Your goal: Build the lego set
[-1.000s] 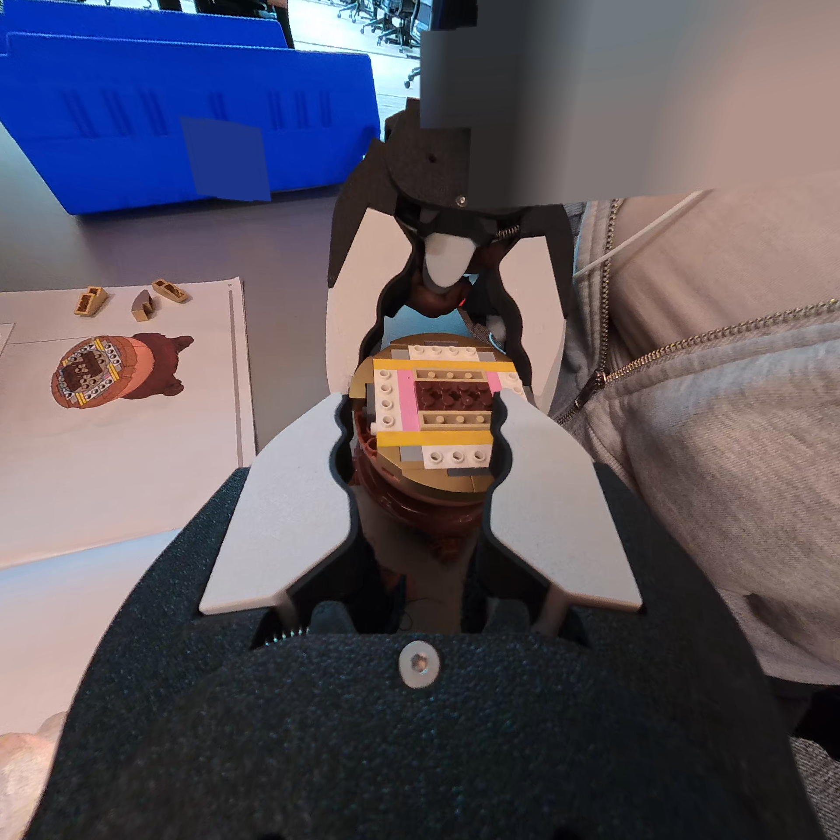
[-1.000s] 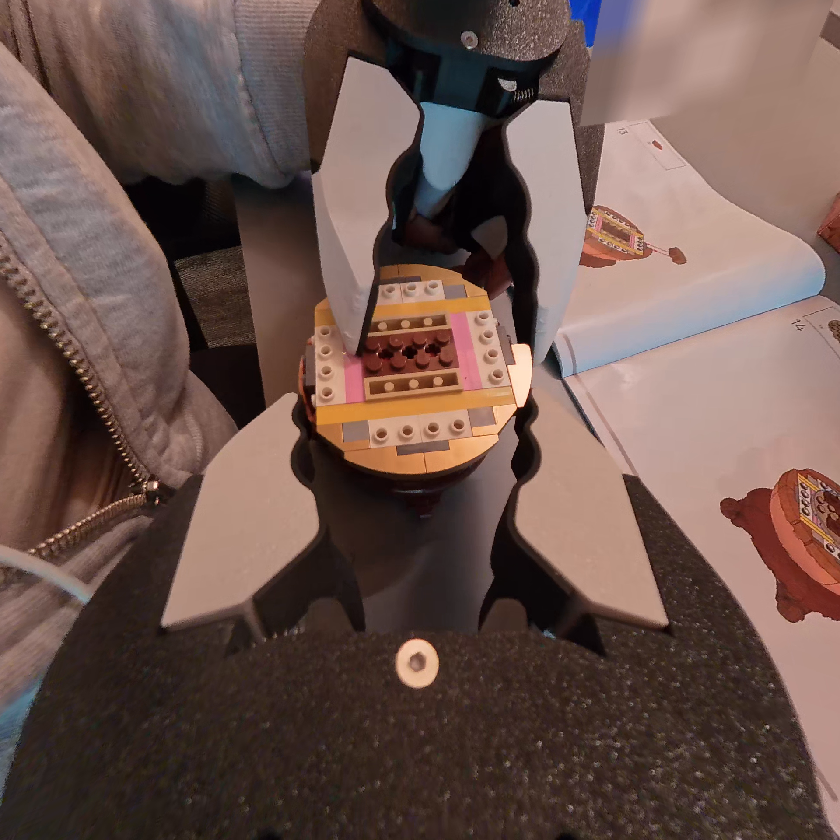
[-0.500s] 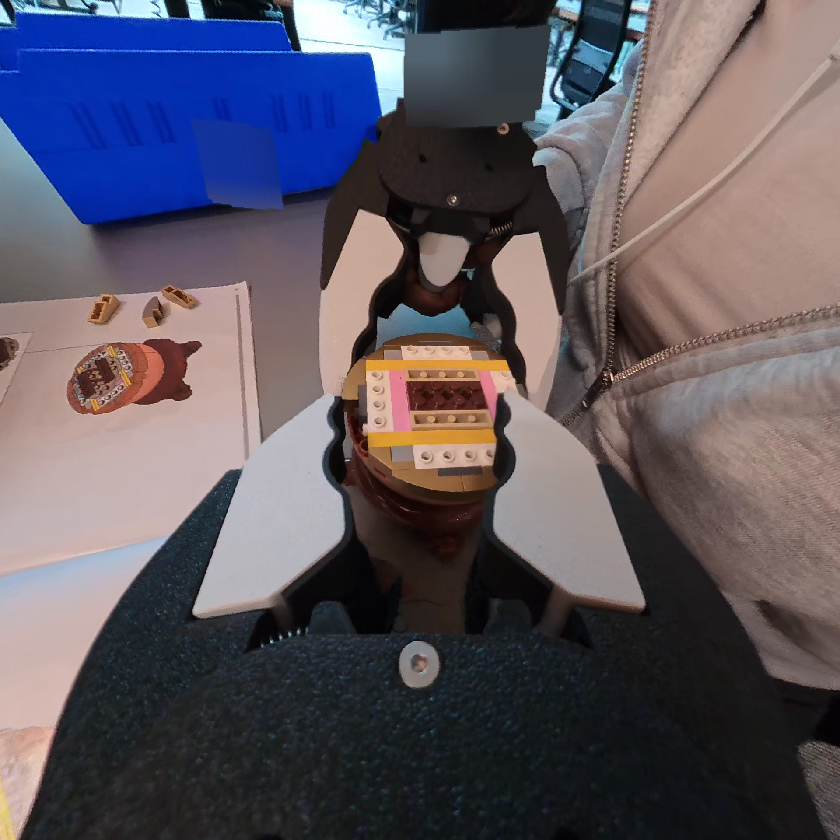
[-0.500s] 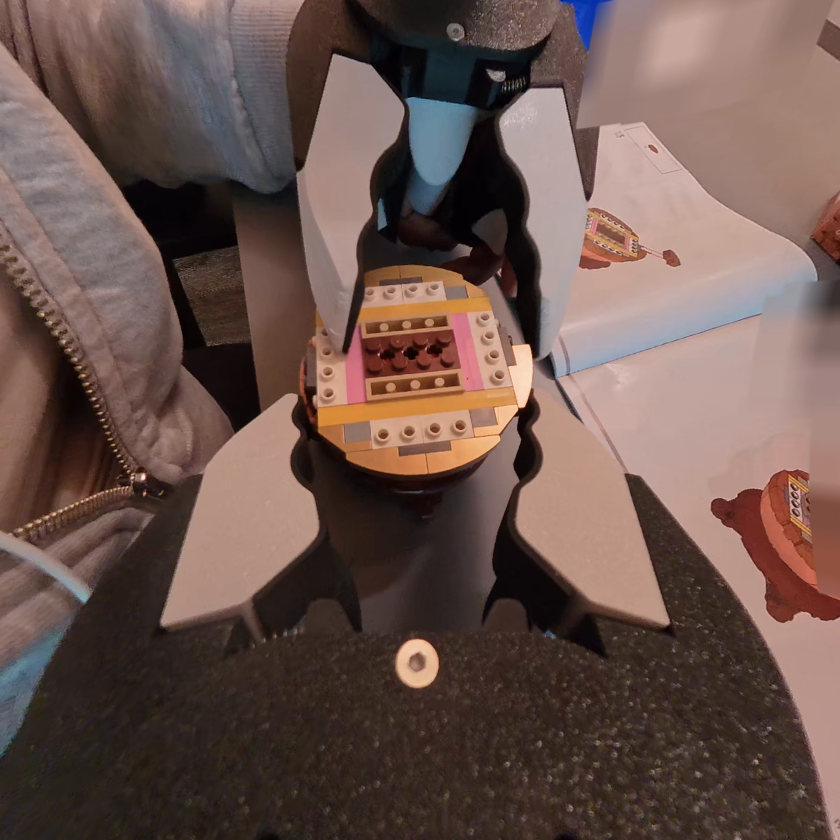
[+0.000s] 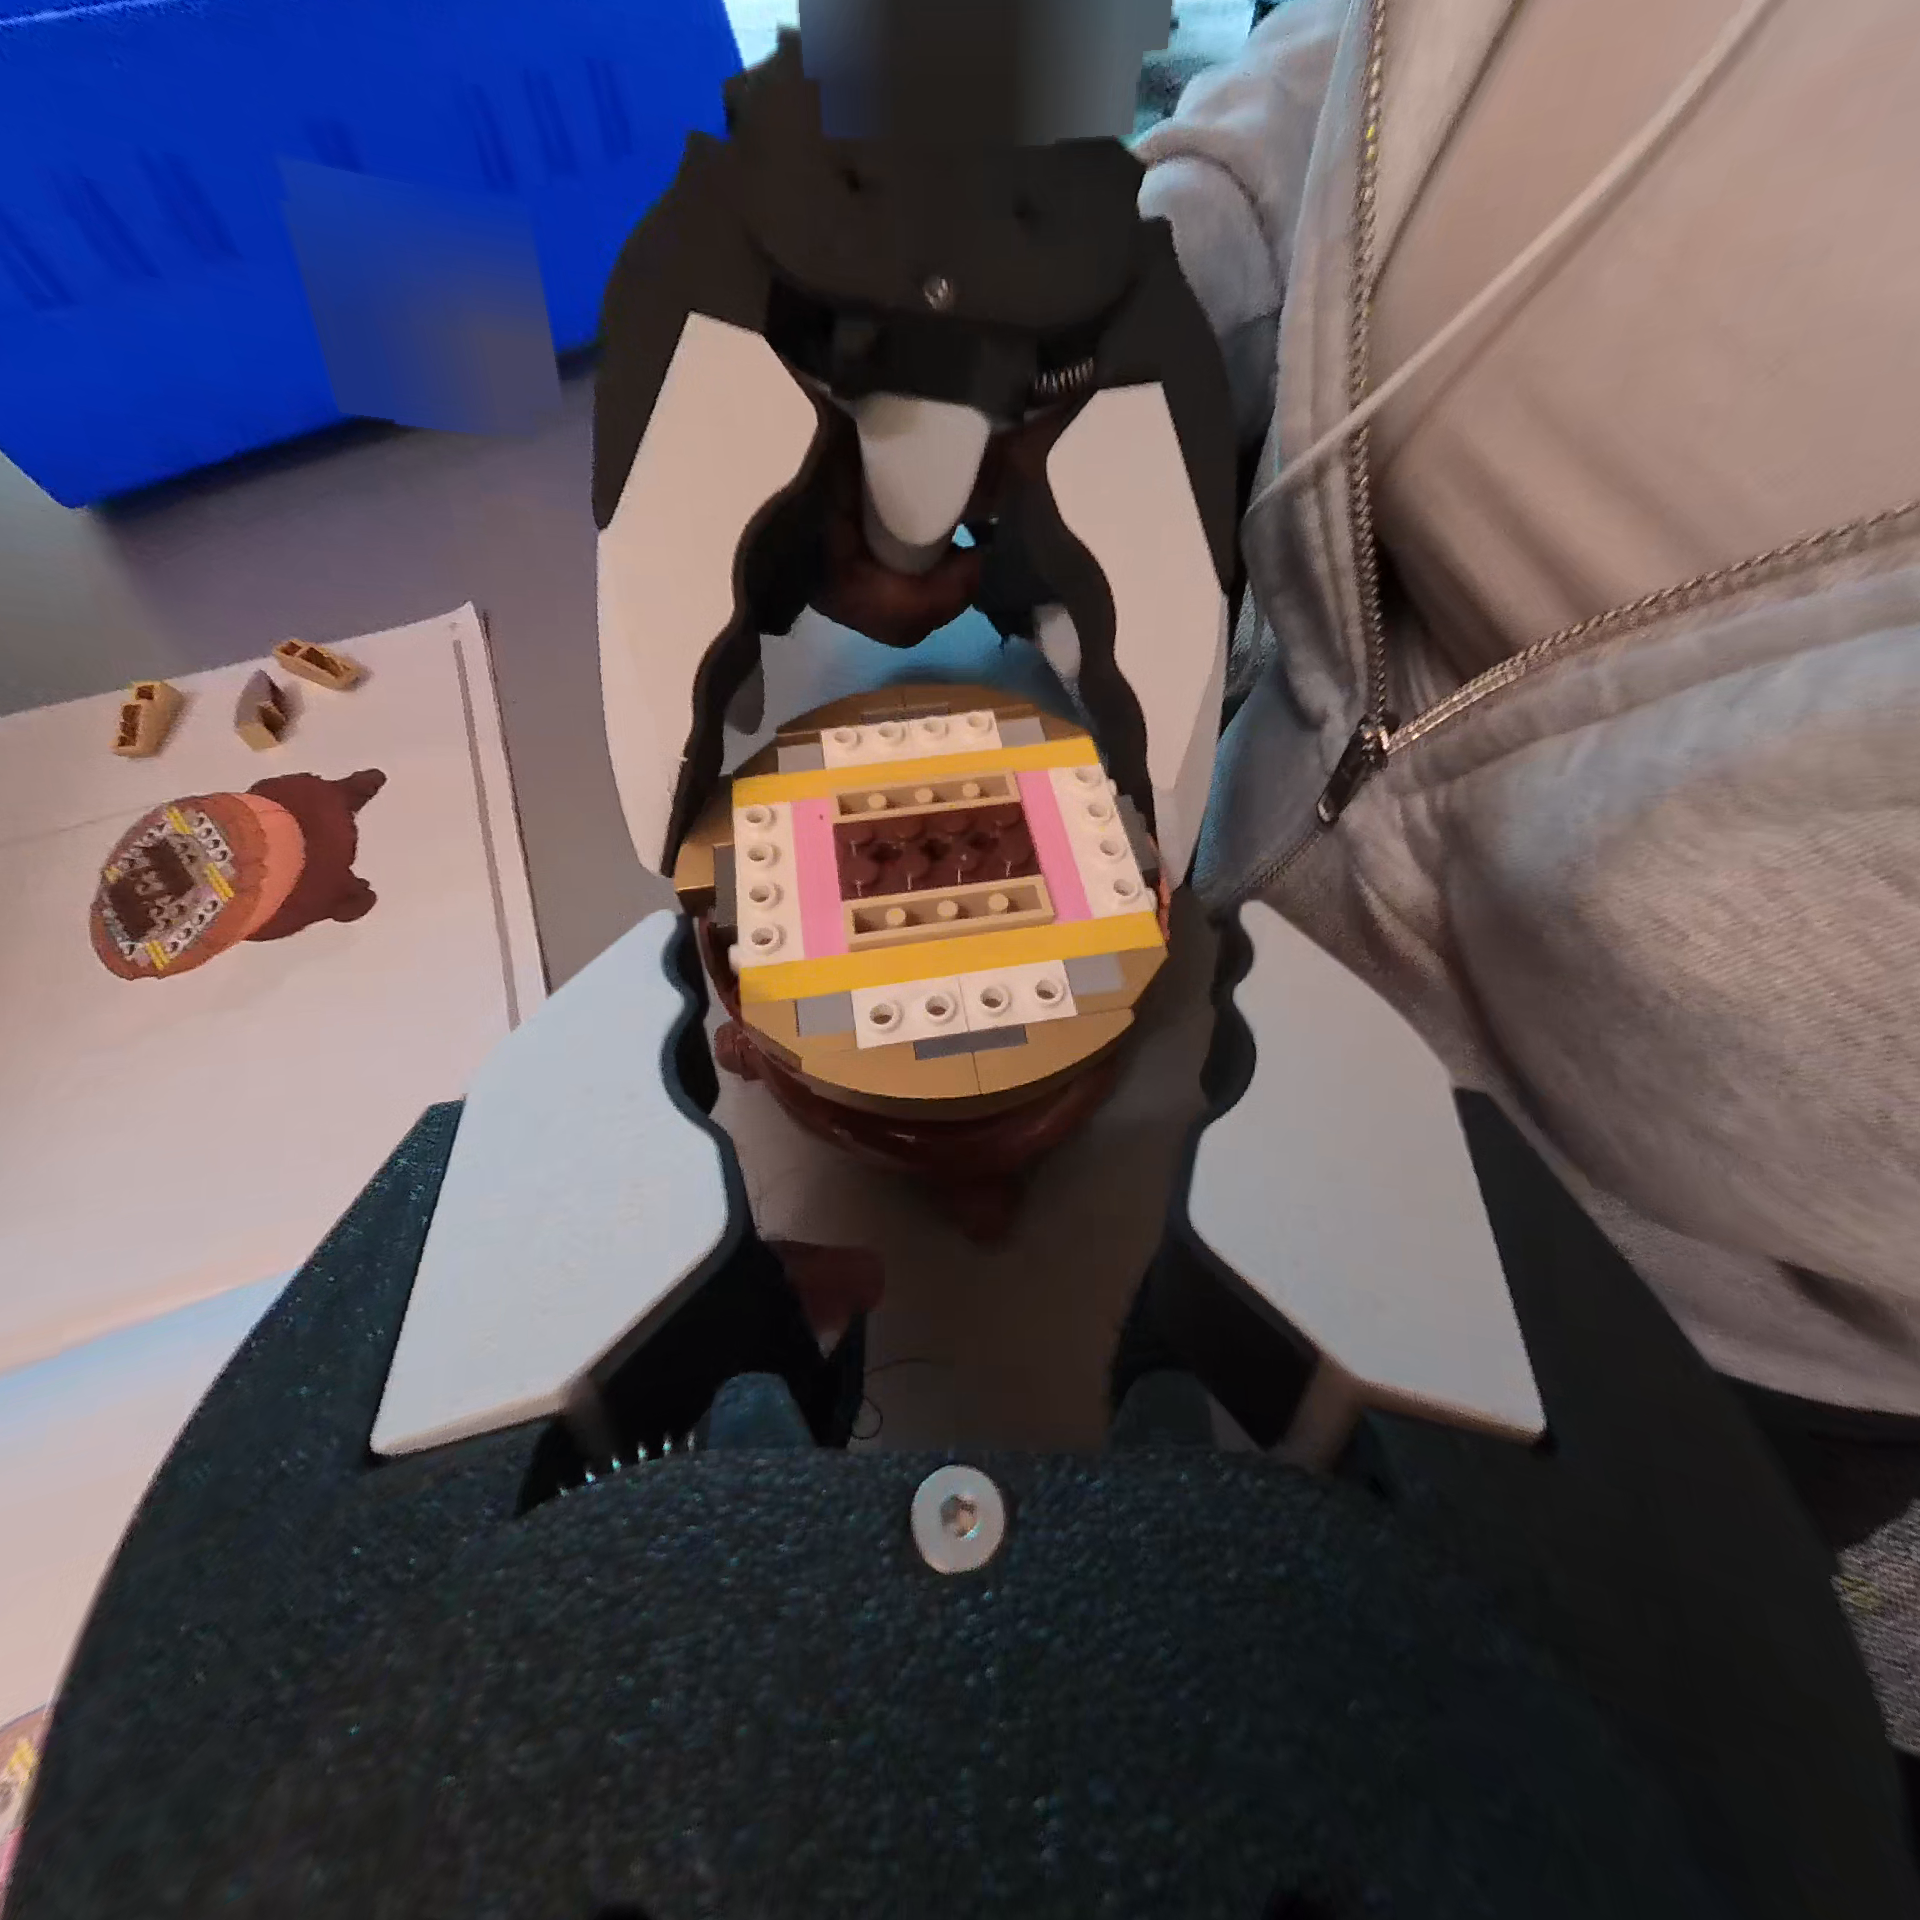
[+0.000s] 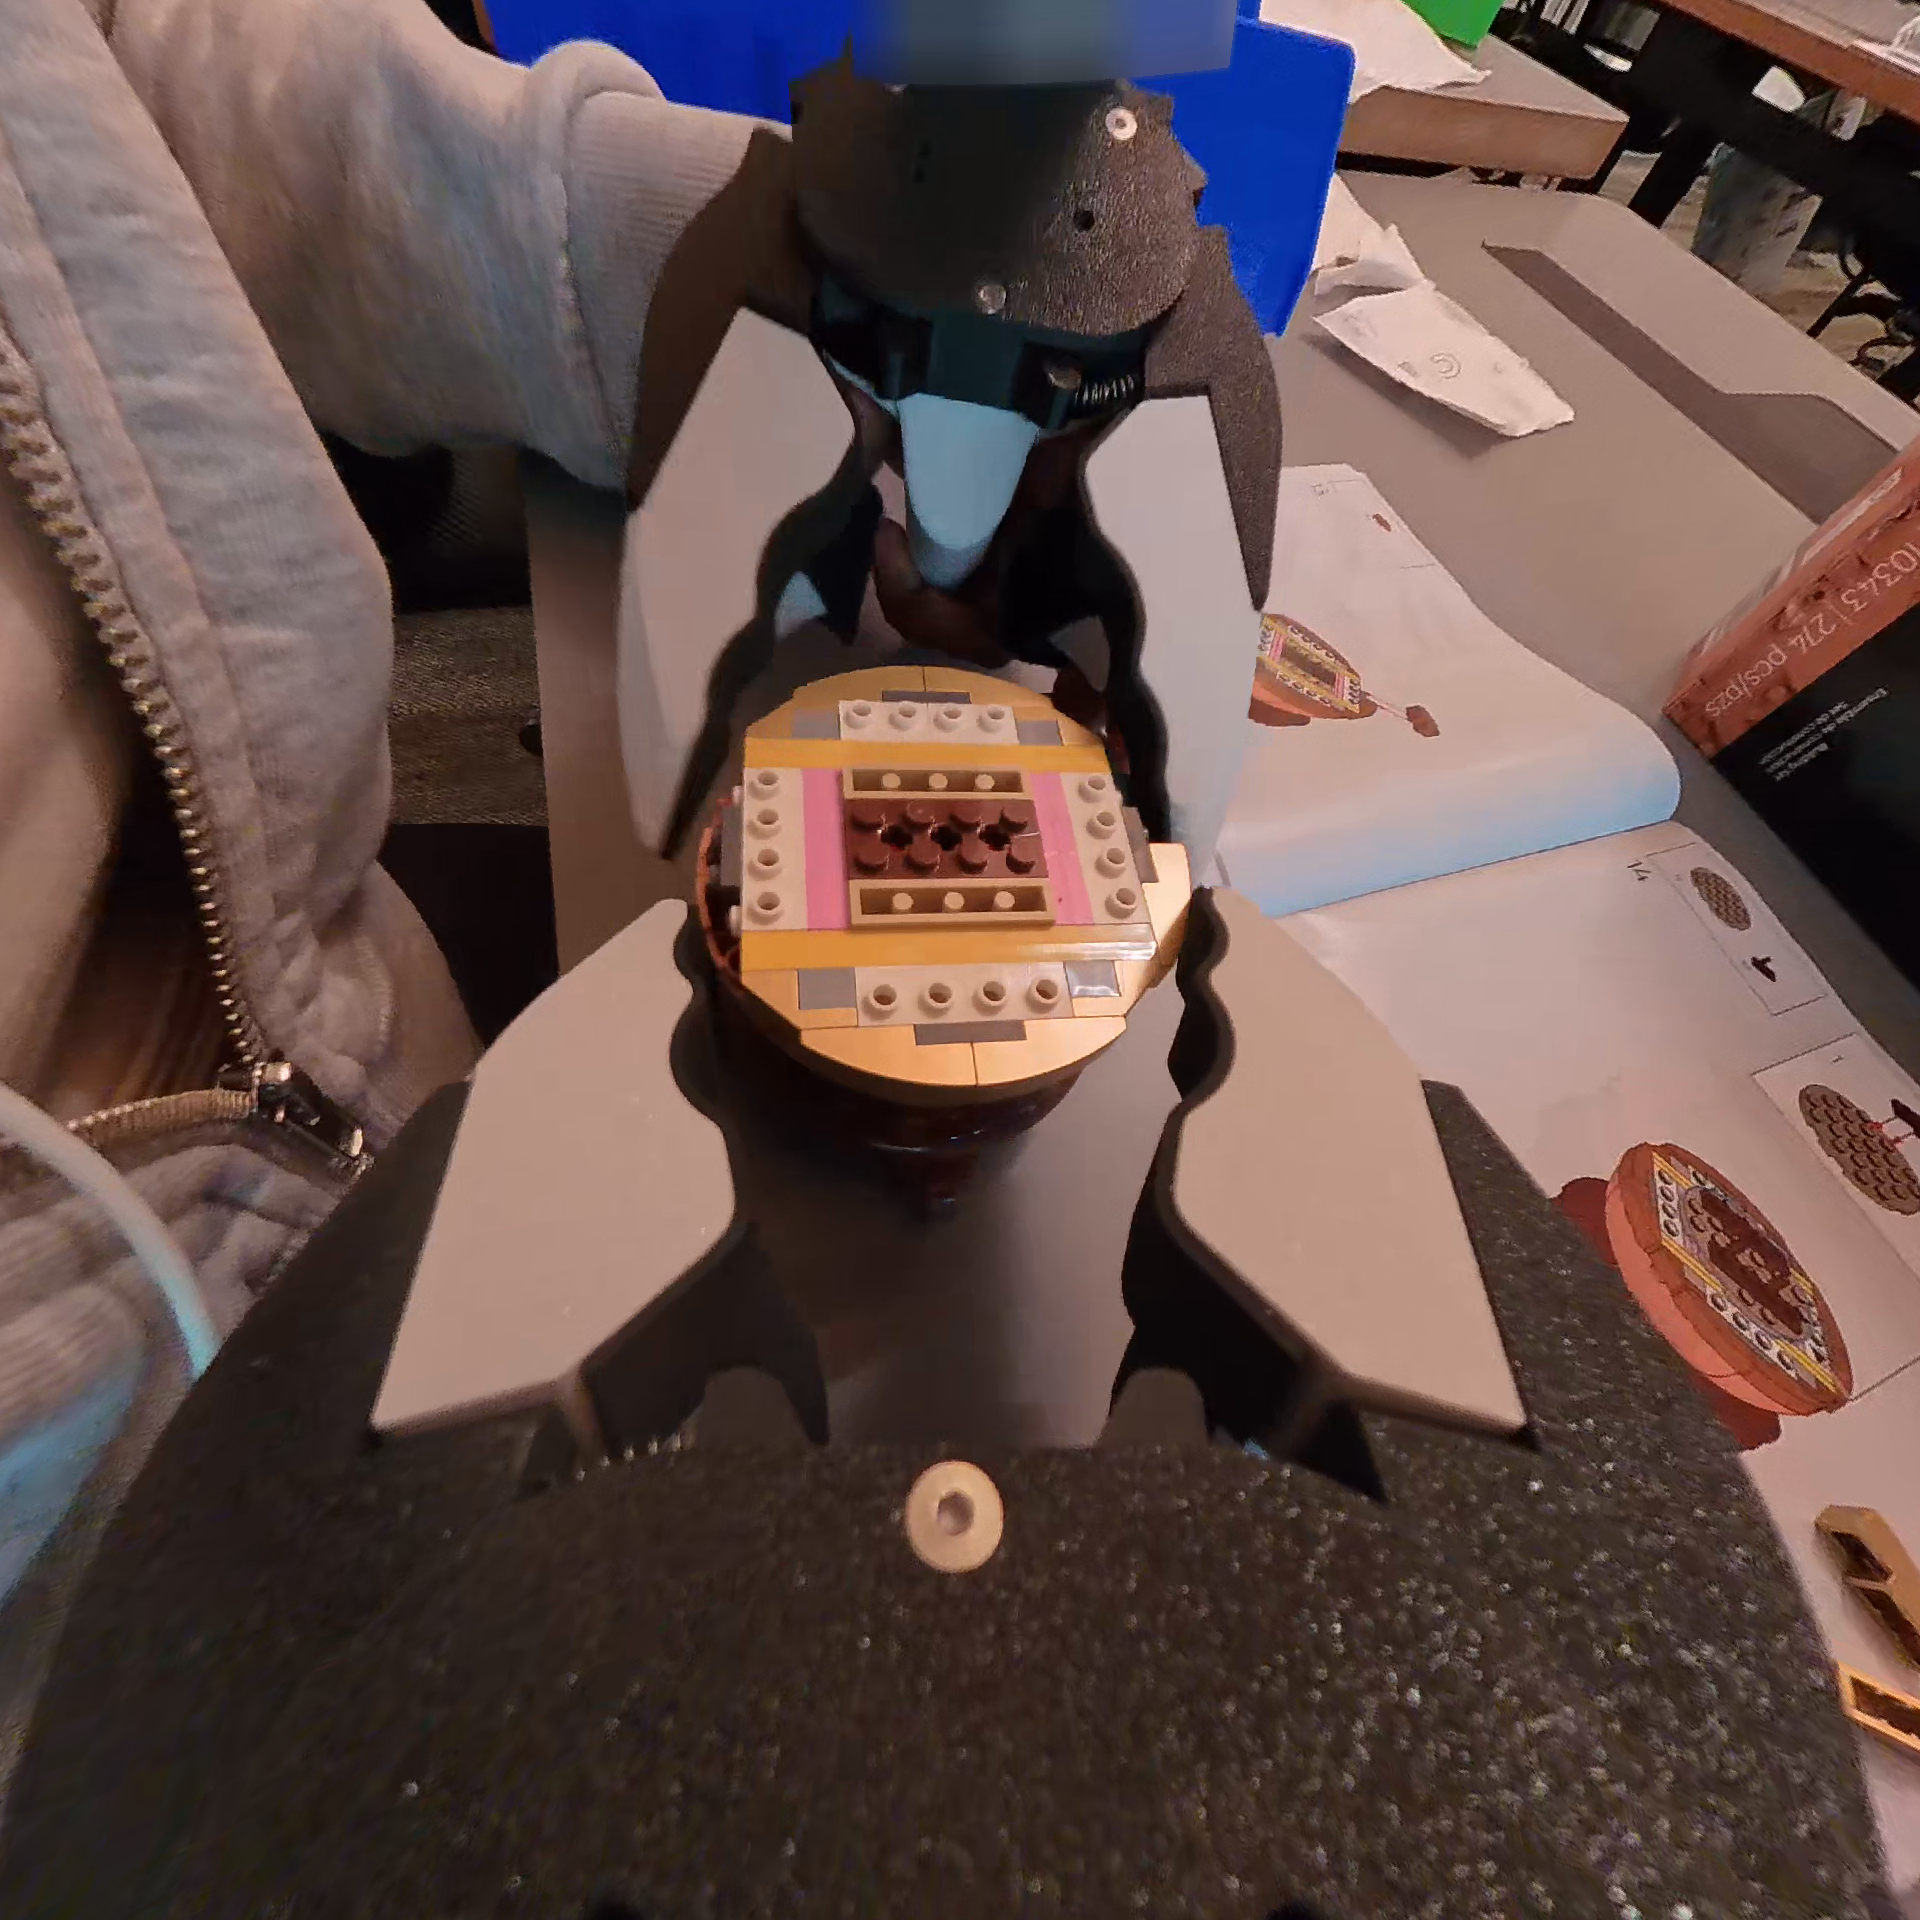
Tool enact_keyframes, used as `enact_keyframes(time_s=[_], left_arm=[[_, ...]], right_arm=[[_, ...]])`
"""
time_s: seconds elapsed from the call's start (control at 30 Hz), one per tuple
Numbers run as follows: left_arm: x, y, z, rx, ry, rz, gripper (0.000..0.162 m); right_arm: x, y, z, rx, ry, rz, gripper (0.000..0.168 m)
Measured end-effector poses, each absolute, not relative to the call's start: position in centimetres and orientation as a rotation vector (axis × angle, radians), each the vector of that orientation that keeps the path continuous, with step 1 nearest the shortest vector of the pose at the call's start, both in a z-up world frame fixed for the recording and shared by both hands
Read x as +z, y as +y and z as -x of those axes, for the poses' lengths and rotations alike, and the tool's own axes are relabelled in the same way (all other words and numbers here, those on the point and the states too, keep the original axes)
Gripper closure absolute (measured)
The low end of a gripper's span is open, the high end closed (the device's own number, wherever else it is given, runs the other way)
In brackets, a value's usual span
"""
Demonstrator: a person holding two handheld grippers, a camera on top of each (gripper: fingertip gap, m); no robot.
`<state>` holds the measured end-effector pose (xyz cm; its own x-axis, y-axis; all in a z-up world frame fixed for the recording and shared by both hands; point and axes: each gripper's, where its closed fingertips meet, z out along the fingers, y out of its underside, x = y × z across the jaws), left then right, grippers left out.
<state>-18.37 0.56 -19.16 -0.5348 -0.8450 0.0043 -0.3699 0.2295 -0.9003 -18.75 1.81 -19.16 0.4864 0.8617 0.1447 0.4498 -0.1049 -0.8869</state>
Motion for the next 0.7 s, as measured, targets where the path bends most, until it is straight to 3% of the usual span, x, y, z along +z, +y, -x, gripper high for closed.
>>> enact_keyframes(time_s=[0.07,0.47,0.67,0.7], left_arm=[[-19.2,1.0,18.2,-1.227,1.994,1.075,0.078],[-19.2,1.1,17.9,-1.224,1.975,1.077,0.080],[-19.3,2.0,17.4,-1.221,1.925,1.199,0.076],[-19.5,2.2,17.5,-1.215,1.924,1.217,0.069]], right_arm=[[-19.2,1.9,18.7,0.514,-1.118,1.733,0.083],[-19.2,2.0,18.4,0.522,-1.145,1.721,0.084],[-19.1,3.1,17.3,0.526,-1.075,1.762,0.083],[-18.9,3.1,17.1,0.531,-1.066,1.756,0.074]])
